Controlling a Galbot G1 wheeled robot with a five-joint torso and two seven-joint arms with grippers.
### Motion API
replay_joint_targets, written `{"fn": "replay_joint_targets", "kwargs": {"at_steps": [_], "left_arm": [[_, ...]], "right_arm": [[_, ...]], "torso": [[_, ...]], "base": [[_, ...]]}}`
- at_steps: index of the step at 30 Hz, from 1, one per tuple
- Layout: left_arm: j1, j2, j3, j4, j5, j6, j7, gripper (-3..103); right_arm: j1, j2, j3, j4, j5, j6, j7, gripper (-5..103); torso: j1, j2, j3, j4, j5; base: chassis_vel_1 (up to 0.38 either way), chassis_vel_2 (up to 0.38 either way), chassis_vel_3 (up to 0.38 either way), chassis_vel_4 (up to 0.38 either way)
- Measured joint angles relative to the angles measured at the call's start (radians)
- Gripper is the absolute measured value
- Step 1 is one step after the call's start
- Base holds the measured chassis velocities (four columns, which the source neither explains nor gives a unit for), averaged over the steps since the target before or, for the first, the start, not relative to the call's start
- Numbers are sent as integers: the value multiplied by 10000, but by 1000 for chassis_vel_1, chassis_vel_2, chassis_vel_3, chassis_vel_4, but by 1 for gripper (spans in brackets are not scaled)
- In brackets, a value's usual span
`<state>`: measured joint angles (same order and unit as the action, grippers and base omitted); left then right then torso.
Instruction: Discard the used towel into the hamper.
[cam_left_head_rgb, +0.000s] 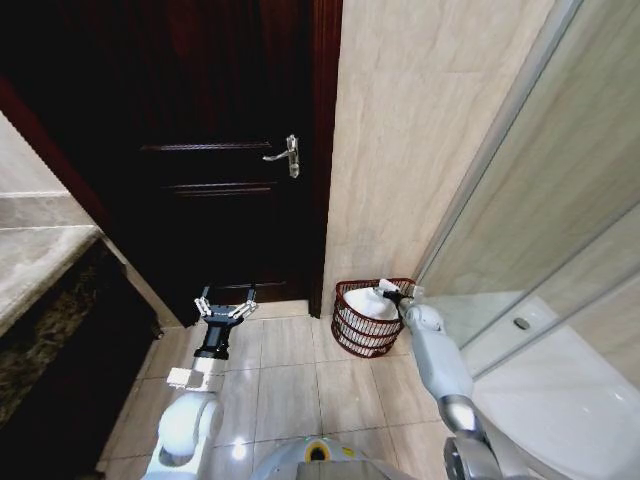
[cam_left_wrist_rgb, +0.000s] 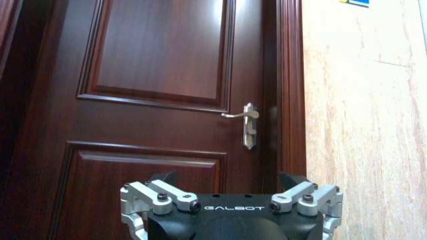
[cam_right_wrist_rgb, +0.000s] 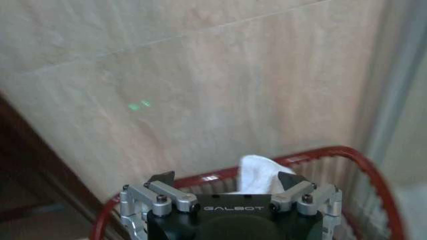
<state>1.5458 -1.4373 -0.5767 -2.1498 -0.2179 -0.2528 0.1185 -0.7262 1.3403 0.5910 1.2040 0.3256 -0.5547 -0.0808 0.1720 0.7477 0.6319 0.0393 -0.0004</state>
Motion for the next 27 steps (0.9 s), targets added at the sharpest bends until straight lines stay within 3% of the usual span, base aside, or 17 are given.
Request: {"fn": "replay_joint_targets", "kwargs": {"at_steps": [2, 8, 13, 15, 16, 17, 20, 21, 23, 24, 27], "left_arm": [[11, -20, 18, -3, -82, -42, 4, 100], [-54, 10, 40, -3, -223, -104, -17, 100], [-71, -9, 86, 75, -222, -105, -18, 100], [-81, -69, 142, 160, -220, -111, -16, 100], [-101, -96, 157, 224, -219, -124, -14, 100], [-101, -96, 157, 224, -219, -124, -14, 100], [-160, -227, 201, 491, -212, -206, -14, 100], [-160, -227, 201, 491, -212, -206, -14, 100], [-178, -306, 241, 688, -206, -292, -10, 100], [-178, -306, 241, 688, -206, -292, -10, 100], [-304, -588, 325, 1166, -117, -483, -10, 100]], "right_arm": [[-88, -205, -206, 486, 395, -1092, 422, 100], [-264, -447, -278, 655, 227, -1176, 398, 100], [-773, -577, -243, 1366, 689, -1201, 719, 100], [-1642, -601, -148, 2362, 718, -645, 605, 100], [-2239, -631, -71, 2955, 544, -26, 330, 100], [-2239, -631, -71, 2955, 544, -26, 330, 100], [-4171, -569, 284, 4706, -56, 1872, -766, 100], [-4171, -569, 284, 4706, -56, 1872, -766, 100], [-5373, -348, 542, 5425, -216, 3272, -1171, 100], [-5373, -348, 542, 5425, -216, 3272, -1171, 100], [-6441, 187, 1112, 5629, -472, 5188, -1705, 100]], "torso": [[-51, -119, -63, 2, 3], [-92, -218, -118, -3, 5], [-92, -218, -121, 3, 3], [-87, -206, -115, 4, 5], [-84, -200, -112, 1, 6], [-84, -200, -112, 1, 6], [-76, -176, -102, -4, 2], [-76, -176, -102, -4, 2], [-70, -163, -94, -4, 6], [-70, -163, -94, -4, 6], [-60, -148, -85, 2, 5]], "base": [[0, 0, 0, 0], [0, 0, 0, 0], [0, 0, 0, 0], [0, 0, 0, 0], [0, 0, 0, 0], [0, 0, 0, 0], [0, 0, 0, 0], [0, 0, 0, 0], [0, 0, 0, 0], [0, 0, 0, 0], [0, 0, 0, 0]]}}
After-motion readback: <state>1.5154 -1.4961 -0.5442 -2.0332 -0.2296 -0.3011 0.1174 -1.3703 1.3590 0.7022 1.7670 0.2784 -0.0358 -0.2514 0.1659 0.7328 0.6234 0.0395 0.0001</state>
